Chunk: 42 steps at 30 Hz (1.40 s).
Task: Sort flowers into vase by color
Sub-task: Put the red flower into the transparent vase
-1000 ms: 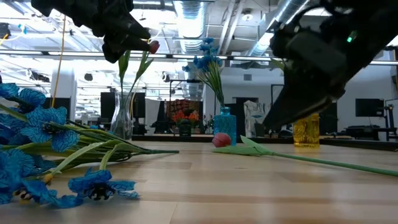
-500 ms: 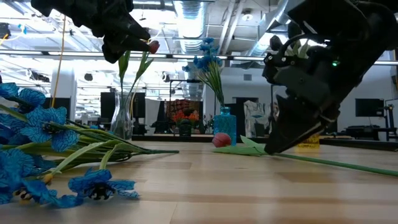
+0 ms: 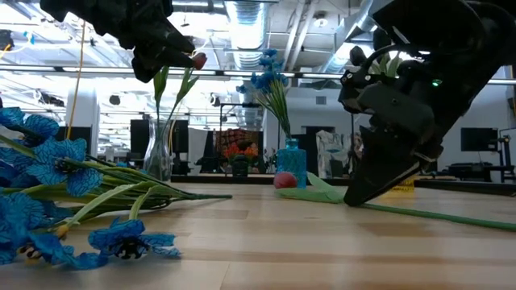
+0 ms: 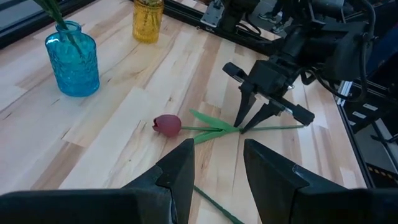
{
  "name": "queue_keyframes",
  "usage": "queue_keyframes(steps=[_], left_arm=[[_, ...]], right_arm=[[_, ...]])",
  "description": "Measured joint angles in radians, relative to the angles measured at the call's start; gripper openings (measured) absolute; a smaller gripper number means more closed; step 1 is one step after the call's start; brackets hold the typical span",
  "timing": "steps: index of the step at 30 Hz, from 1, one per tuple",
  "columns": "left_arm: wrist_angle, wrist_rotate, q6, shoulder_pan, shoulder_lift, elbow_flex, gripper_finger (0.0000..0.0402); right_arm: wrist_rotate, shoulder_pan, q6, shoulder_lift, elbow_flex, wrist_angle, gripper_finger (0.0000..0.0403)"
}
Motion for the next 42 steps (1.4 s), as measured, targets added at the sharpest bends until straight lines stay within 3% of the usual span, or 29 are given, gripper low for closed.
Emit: queue_keyframes(steps=[8, 15, 27, 30, 36, 42], left_arm=[[0.001, 0.000, 0.000, 0.000, 0.000, 0.000, 0.0126], [0.002, 0.000, 0.000, 0.000, 0.000, 0.000, 0.0126], [0.031, 0.000, 0.015, 0.000, 0.000, 0.000, 0.0126], [0.082, -0.002, 0.063, 0.000, 0.000, 0.000, 0.0126], [0.215, -0.027, 0.101, 0.000, 0.000, 0.000, 0.0126], [0.323, -0.027, 0.131, 0.000, 0.009, 0.000, 0.0126]], right_arm=[[0.025, 0.000, 0.046, -0.011, -0.001, 0.003, 0.0065], [0.031, -0.010, -0.027, -0.059, -0.005, -0.005, 0.0021], [0.055, -0.066, -0.087, -0.129, -0.005, 0.000, 0.0022], [0.109, -0.084, -0.117, -0.156, -0.005, 0.004, 0.0019], [0.279, -0.124, -0.290, -0.209, -0.004, 0.152, 0.0026], [0.346, -0.187, -0.578, -0.224, -0.004, 0.444, 0.0021]])
